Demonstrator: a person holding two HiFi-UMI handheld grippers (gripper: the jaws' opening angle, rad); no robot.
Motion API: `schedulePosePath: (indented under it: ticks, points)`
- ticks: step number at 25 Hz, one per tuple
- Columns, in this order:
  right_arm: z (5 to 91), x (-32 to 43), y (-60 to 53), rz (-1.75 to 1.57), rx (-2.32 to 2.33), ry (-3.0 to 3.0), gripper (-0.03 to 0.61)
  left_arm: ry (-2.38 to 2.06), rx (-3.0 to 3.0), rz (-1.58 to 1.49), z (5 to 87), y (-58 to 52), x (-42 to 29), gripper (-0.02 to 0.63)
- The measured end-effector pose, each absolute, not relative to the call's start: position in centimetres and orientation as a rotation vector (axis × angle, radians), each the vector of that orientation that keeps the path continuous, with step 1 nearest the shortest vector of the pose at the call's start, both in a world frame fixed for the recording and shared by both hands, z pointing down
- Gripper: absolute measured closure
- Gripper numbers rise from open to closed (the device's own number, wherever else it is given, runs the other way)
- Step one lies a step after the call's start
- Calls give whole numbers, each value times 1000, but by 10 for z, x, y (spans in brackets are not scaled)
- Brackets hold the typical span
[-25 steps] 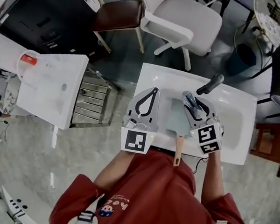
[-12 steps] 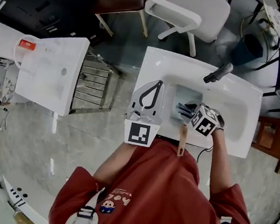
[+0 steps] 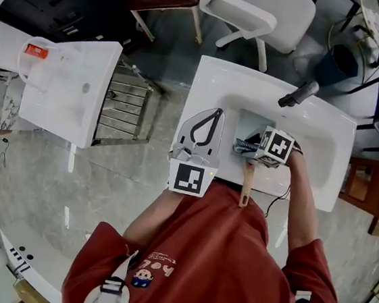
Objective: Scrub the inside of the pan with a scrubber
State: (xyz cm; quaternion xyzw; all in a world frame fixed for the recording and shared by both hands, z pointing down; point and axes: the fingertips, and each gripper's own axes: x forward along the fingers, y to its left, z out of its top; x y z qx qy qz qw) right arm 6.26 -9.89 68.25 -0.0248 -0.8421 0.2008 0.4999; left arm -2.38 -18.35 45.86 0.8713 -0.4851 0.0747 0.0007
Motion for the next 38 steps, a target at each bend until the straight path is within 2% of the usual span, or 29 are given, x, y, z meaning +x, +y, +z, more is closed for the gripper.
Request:
schedulePosePath:
  ticks: [20, 38]
  points:
    - [707, 49, -103, 561, -157, -1966, 433, -1532, 2725, 234, 463, -176, -29, 603]
    - [771, 58, -186, 68, 368, -1910, 442, -1530, 2713, 276, 476, -170, -33, 603]
